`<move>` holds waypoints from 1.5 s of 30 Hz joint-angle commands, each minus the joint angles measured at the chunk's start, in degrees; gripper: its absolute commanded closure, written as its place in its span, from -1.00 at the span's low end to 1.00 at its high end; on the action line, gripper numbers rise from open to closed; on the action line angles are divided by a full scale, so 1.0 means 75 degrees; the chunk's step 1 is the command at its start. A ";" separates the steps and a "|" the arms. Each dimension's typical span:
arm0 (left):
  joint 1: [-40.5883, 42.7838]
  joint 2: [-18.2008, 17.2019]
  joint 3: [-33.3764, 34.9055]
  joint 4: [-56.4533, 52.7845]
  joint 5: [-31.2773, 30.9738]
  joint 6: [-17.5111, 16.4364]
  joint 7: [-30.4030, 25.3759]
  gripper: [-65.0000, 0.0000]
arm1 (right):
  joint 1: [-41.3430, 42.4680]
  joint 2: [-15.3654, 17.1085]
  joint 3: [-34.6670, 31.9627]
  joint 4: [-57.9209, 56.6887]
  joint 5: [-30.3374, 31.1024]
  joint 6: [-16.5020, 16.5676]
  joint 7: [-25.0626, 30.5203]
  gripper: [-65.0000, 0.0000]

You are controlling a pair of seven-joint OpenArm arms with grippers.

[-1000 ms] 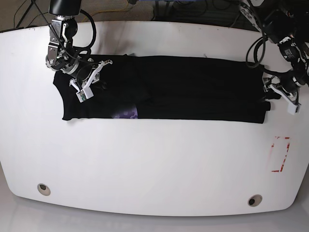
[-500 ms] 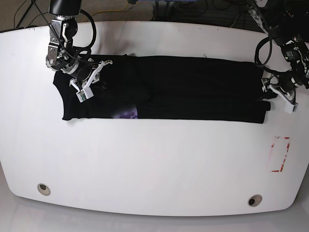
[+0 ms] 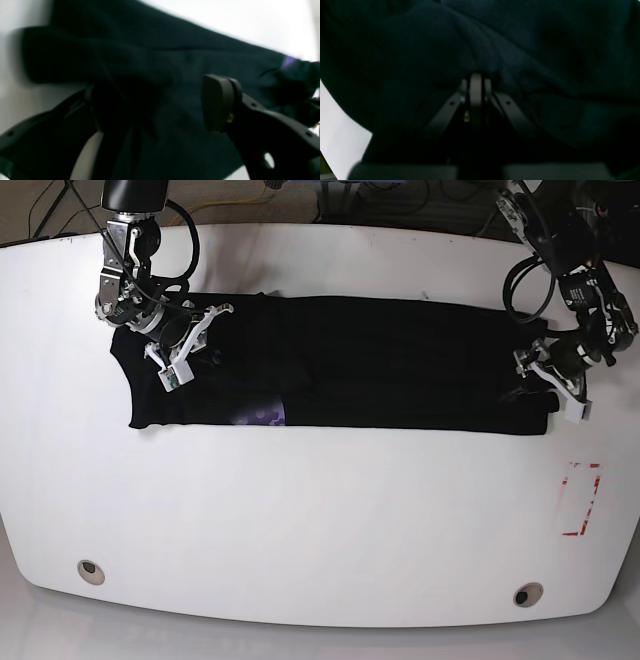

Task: Layout the t-shirt on the table in an organized manner, then fold the t-shirt properly
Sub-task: 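Adjust the left gripper along the strip's end and grasp it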

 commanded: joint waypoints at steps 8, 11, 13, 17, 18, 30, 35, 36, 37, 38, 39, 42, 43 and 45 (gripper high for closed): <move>-0.0177 0.0084 -0.0001 -0.0287 0.0288 0.0080 -0.0128 0.07 | -0.0052 0.0059 -0.0004 -0.0055 -0.0488 -0.0074 -0.0533 0.99; -0.0259 0.0084 -0.0024 -0.0486 0.0277 0.0080 -0.0140 0.27 | -0.0052 0.0059 -0.0004 -0.0055 -0.0488 -0.0074 -0.0533 0.99; -0.0329 0.0084 -0.0047 -0.0615 0.0277 0.0080 -0.0222 0.39 | -0.0052 0.0059 -0.0004 -0.0066 -0.0488 -0.0074 -0.0533 0.99; -0.0329 0.0084 -0.0059 -0.0662 0.0277 0.0080 -0.0785 0.65 | -0.0052 0.0059 -0.0004 -0.0066 -0.0488 -0.0074 -0.0533 0.99; -0.0329 0.0084 -0.0059 -0.0662 0.0277 0.0080 -0.0914 0.69 | -0.0052 0.0059 -0.0004 -0.0066 -0.0488 -0.0074 -0.0533 0.99; -0.0341 0.0084 -0.0059 -0.0638 0.0265 0.0508 -0.1277 0.89 | -0.0052 0.0059 -0.0004 -0.0066 -0.0488 -0.0074 -0.0533 0.99; -0.0329 0.0084 -0.0036 -0.0627 0.0277 0.0906 -0.1289 0.89 | -0.0052 0.0059 -0.0004 -0.0066 -0.0488 -0.0074 -0.0533 0.99; -0.0329 0.0084 -0.0024 -0.0627 0.0277 0.0906 -0.1289 0.89 | -0.0052 0.0059 -0.0004 -0.0066 -0.0488 -0.0074 -0.0533 0.99; -0.0329 0.0084 -0.0012 -0.0627 0.0288 0.0918 -0.1289 0.89 | -0.0052 0.0059 -0.0004 -0.0066 -0.0488 -0.0074 -0.0533 0.99; -0.0329 0.0084 -0.0012 -0.0627 0.0288 0.0930 -0.1289 0.89 | -0.0040 0.0059 -0.0004 -0.0066 -0.0488 -0.0074 -0.0533 0.99; -0.0329 0.0084 -0.0012 -0.0627 0.0288 0.0941 -0.1289 0.89 | -0.0040 0.0059 -0.0004 -0.0066 -0.0488 -0.0074 -0.0533 0.99; -0.0341 0.0061 -0.0001 -0.0627 0.0300 0.0953 -0.1289 0.92 | -0.0040 0.0059 -0.0004 -0.0066 -0.0488 -0.0074 -0.0533 0.99; -0.0341 0.0049 -0.0001 -0.0627 0.0300 0.0953 -0.1289 0.94 | -0.0040 0.0059 -0.0004 -0.0066 -0.0488 -0.0074 -0.0533 0.99; -0.0341 0.0049 0.0011 -0.0627 0.0300 0.0953 -0.1289 0.95 | -0.0040 0.0059 -0.0004 -0.0066 -0.0488 -0.0074 -0.0533 0.99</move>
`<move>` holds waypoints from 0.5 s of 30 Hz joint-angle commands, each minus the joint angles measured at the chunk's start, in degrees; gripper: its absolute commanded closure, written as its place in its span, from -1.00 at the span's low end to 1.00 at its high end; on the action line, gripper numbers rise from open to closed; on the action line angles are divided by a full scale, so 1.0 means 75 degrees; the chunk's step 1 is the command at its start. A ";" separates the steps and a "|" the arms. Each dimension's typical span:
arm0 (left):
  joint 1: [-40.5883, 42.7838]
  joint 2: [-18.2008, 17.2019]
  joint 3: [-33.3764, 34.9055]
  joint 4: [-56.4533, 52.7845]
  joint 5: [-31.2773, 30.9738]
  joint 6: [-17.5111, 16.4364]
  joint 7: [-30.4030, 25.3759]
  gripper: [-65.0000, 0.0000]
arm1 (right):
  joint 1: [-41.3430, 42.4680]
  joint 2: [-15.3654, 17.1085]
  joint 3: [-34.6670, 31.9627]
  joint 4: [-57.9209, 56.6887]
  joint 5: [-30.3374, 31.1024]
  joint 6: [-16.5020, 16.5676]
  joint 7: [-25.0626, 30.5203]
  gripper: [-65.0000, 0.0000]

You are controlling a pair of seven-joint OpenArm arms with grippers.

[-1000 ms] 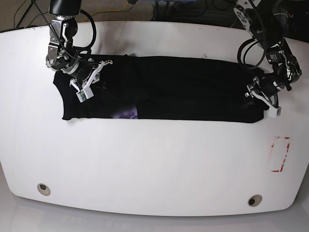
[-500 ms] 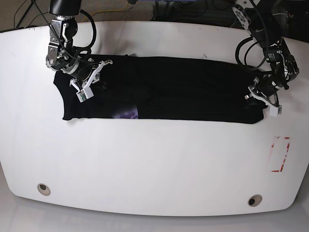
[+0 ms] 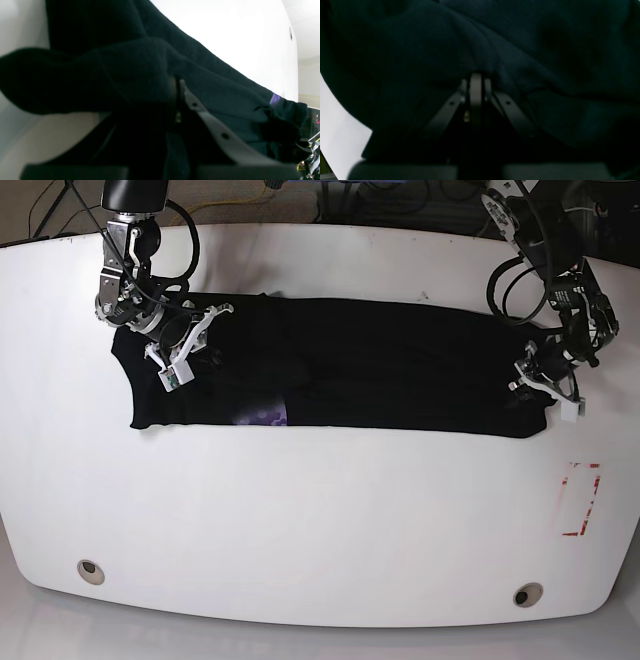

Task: Layout the t-shirt on the table in an organized manner, then fold the t-shirt properly
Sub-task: 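Adjust the left gripper along the strip's end and grasp it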

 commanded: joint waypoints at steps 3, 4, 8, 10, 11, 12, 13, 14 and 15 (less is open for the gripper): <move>-0.0131 -0.0155 0.0000 0.0128 0.0058 0.0173 -0.0065 0.96 | -0.0052 0.0059 -0.0010 -0.0043 -0.0491 -0.0080 -0.0542 0.99; -0.0131 -0.0155 0.0000 0.0140 0.0058 0.0313 -0.0065 0.96 | -0.0052 0.0059 -0.0010 -0.0043 -0.0491 -0.0080 -0.0542 0.99; -0.0108 -0.0167 -0.0012 0.0363 0.0058 0.0747 -0.0065 0.97 | -0.0052 0.0059 -0.0010 -0.0043 -0.0491 -0.0080 -0.0542 0.99; -0.0108 -0.0167 -0.0012 0.0527 0.0058 0.0864 -0.0065 0.97 | -0.0052 0.0059 -0.0010 -0.0043 -0.0491 -0.0080 -0.0542 0.99; -0.0096 -0.0167 -0.0012 0.0632 0.0058 0.0900 -0.0053 0.97 | -0.0052 0.0059 -0.0010 -0.0043 -0.0491 -0.0080 -0.0542 0.99; -0.0096 -0.0167 -0.0012 0.0691 0.0058 0.0911 -0.0041 0.97 | -0.0052 0.0059 -0.0010 -0.0043 -0.0491 -0.0080 -0.0542 0.99; -0.0096 -0.0167 -0.0012 0.0738 0.0058 0.0911 -0.0041 0.97 | -0.0052 0.0059 -0.0010 -0.0043 -0.0491 -0.0080 -0.0542 0.99; -0.0096 -0.0167 -0.0012 0.0738 0.0058 0.0911 -0.0041 0.97 | -0.0052 0.0059 -0.0010 -0.0043 -0.0491 -0.0080 -0.0542 0.99; -0.0096 -0.0167 -0.0012 0.0738 0.0058 0.0911 -0.0041 0.97 | -0.0052 0.0059 -0.0010 -0.0043 -0.0491 -0.0080 -0.0542 0.99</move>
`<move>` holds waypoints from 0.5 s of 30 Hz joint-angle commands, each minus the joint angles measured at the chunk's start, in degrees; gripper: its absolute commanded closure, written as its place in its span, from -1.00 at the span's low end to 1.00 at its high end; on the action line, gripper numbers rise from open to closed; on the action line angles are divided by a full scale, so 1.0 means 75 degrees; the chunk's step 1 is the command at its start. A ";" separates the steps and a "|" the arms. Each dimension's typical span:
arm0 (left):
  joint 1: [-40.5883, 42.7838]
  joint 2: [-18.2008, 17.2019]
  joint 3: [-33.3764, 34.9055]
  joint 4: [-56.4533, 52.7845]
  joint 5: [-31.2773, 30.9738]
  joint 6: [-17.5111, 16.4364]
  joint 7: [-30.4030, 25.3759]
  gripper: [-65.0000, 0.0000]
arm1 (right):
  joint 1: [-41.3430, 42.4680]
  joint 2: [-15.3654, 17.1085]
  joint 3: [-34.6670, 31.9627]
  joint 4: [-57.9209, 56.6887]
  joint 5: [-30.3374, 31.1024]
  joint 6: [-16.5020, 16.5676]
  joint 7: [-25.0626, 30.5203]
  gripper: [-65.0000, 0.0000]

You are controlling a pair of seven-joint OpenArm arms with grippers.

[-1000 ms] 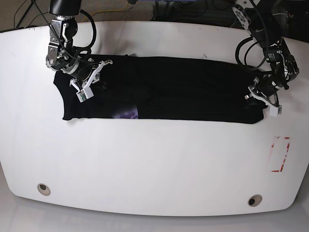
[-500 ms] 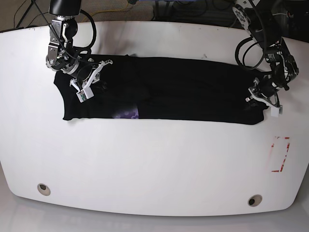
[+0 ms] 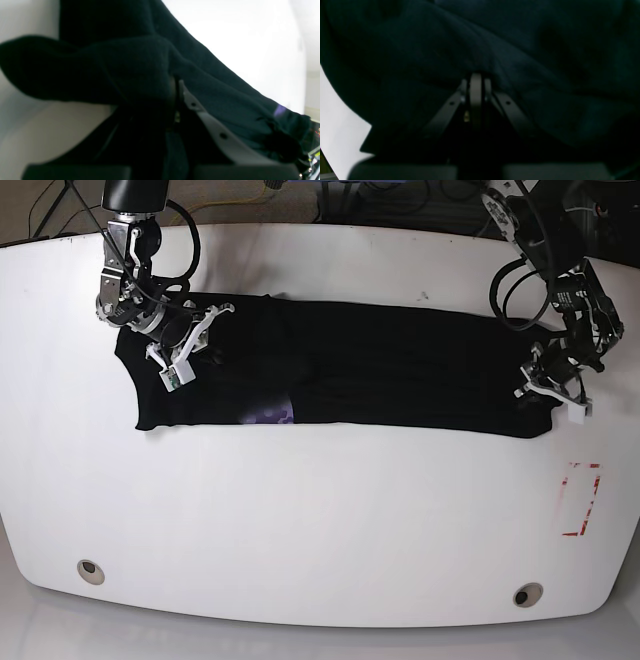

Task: Layout the t-shirt on the table in an organized manner, then fold the t-shirt properly
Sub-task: 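Adjust the left gripper along the strip's end and grasp it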

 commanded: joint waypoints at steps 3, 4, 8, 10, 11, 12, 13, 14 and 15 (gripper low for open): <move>-0.0151 -0.0164 -0.0059 0.0178 -0.0084 0.0008 -0.0207 0.98 | -0.0055 0.0079 -0.0004 -0.0043 -0.0491 -0.0103 -0.0542 0.99; -0.0151 -0.0164 -0.0071 0.0190 -0.0084 0.0008 -0.0207 0.99 | -0.0055 0.0079 -0.0004 -0.0043 -0.0491 -0.0103 -0.0542 0.99; -0.0151 -0.0164 -0.0082 0.0213 -0.0108 0.0008 -0.0196 1.00 | -0.0055 0.0079 -0.0004 -0.0043 -0.0491 -0.0103 -0.0542 0.99; -0.0151 -0.0164 -0.0082 0.0213 -0.0108 0.0008 -0.0196 1.00 | -0.0055 0.0079 -0.0004 -0.0043 -0.0491 -0.0103 -0.0542 0.99; -0.0151 -0.0164 -0.0082 0.0213 -0.0108 0.0008 -0.0196 1.00 | -0.0055 0.0079 -0.0004 -0.0043 -0.0491 -0.0103 -0.0542 0.99; -0.0151 -0.0164 -0.0082 0.0213 -0.0108 0.0008 -0.0196 1.00 | -0.0055 0.0079 -0.0004 -0.0043 -0.0491 -0.0103 -0.0542 0.99; -0.0151 -0.0164 -0.0082 0.0225 -0.0108 0.0008 -0.0196 1.00 | -0.0055 0.0079 -0.0004 -0.0043 -0.0491 -0.0103 -0.0542 0.99; -0.0151 -0.0164 -0.0082 0.0225 -0.0108 0.0008 -0.0196 1.00 | -0.0055 0.0079 -0.0004 -0.0043 -0.0491 -0.0103 -0.0542 0.99; -0.0151 -0.0164 -0.0082 0.0225 -0.0096 0.0008 -0.0196 1.00 | -0.0055 0.0079 -0.0004 -0.0043 -0.0491 -0.0103 -0.0542 0.99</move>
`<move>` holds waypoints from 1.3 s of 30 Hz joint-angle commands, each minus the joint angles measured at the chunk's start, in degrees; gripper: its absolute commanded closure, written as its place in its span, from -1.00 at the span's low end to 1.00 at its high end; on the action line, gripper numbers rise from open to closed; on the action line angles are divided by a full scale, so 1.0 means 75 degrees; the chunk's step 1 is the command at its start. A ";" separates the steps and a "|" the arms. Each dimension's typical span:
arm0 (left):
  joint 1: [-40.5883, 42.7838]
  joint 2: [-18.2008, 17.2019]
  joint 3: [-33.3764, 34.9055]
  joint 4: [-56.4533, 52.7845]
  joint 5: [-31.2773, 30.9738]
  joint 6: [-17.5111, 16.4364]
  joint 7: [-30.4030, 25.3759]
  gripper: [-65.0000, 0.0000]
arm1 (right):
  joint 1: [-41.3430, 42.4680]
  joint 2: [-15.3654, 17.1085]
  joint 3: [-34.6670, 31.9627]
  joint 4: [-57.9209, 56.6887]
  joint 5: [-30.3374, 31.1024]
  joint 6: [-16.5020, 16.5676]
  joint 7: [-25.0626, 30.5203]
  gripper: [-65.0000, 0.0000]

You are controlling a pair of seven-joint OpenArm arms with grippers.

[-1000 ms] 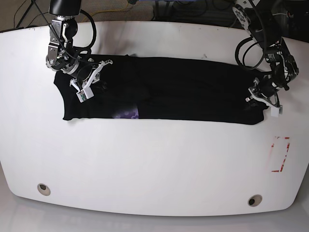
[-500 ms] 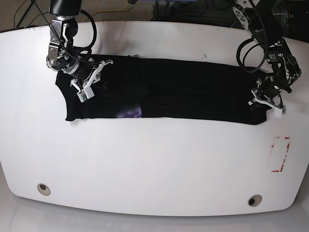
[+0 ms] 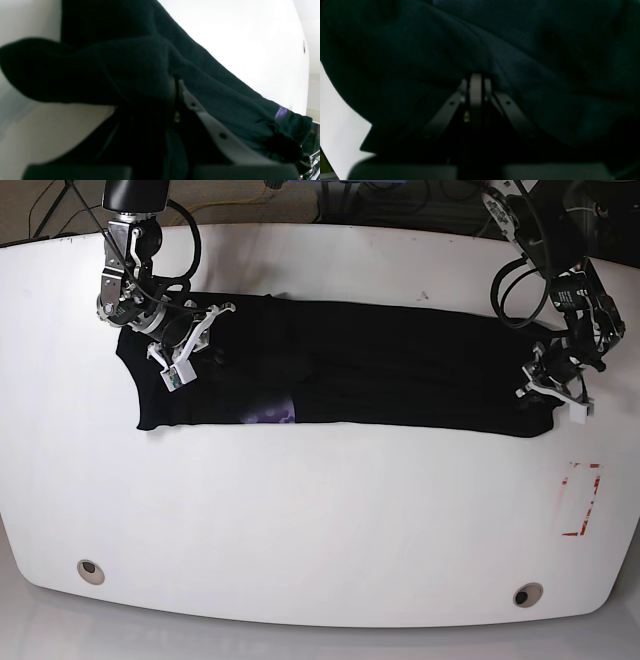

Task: Layout the t-shirt on the table in an organized manner, then fold the t-shirt properly
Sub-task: 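Adjust the left gripper along the strip's end and grasp it, then lift the strip's end with the left gripper and fold it toward the right gripper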

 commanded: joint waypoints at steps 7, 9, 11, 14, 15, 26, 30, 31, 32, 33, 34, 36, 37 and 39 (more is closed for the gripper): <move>-0.0151 -0.0167 0.0008 0.0216 -0.0093 0.0313 -0.0204 1.00 | -0.0055 0.0082 -0.0001 -0.0037 -0.0497 -0.0127 -0.0542 0.99; -0.0151 -0.0167 0.0032 0.0334 -0.0093 0.0535 -0.0181 1.00 | -0.0055 0.0082 -0.0001 -0.0037 -0.0497 -0.0127 -0.0542 0.99; -0.0140 -0.0143 0.0079 0.0545 -0.0093 0.0758 -0.0052 1.00 | -0.0055 0.0082 -0.0001 -0.0037 -0.0497 -0.0127 -0.0542 0.99; -0.0140 -0.0132 0.0442 0.1025 -0.0093 0.1004 0.0147 1.00 | -0.0055 0.0082 -0.0001 -0.0037 -0.0497 -0.0127 -0.0542 0.99; -0.0140 -0.0132 0.0606 0.1236 -0.0093 0.1086 0.0194 1.00 | -0.0055 0.0082 -0.0001 -0.0037 -0.0497 -0.0127 -0.0542 0.99; 0.0341 -0.0108 0.2622 0.3358 -0.0082 0.2247 0.0218 1.00 | -0.0043 0.0070 -0.0013 -0.0037 -0.0497 -0.0127 -0.0542 0.99; 0.0400 -0.0108 0.3302 0.3850 -0.0011 0.2516 0.0206 1.00 | -0.0008 0.0070 -0.0013 -0.0037 -0.0497 -0.0127 -0.0542 0.99; 0.0400 -0.0108 0.3454 0.3932 0.0094 0.2540 0.0206 1.00 | -0.0008 0.0070 -0.0013 -0.0037 -0.0497 -0.0127 -0.0542 0.99; 0.0400 -0.0096 0.3642 0.4002 0.0212 0.2540 0.0206 1.00 | -0.0008 0.0070 -0.0013 -0.0037 -0.0497 -0.0127 -0.0542 0.99; 0.0400 -0.0096 0.3771 0.4049 0.0329 0.2540 0.0206 1.00 | -0.0008 0.0070 -0.0013 -0.0037 -0.0497 -0.0127 -0.0542 0.99; 0.0400 -0.0073 0.3982 0.4155 0.0469 0.2540 0.0206 1.00 | -0.0008 0.0070 -0.0013 -0.0049 -0.0497 -0.0127 -0.0542 0.99; 0.0400 0.0079 0.4322 0.4307 0.0680 0.2540 0.0206 1.00 | -0.0008 0.0070 -0.0013 -0.0049 -0.0497 -0.0127 -0.0542 0.99; 0.0400 0.0126 0.4439 0.4354 0.0762 0.2540 0.0206 1.00 | -0.0008 0.0070 -0.0001 -0.0049 -0.0497 -0.0127 -0.0542 0.99; 0.0400 0.0279 0.4720 0.4506 0.0973 0.2540 0.0206 1.00 | -0.0008 0.0070 -0.0001 -0.0049 -0.0497 -0.0127 -0.0542 0.99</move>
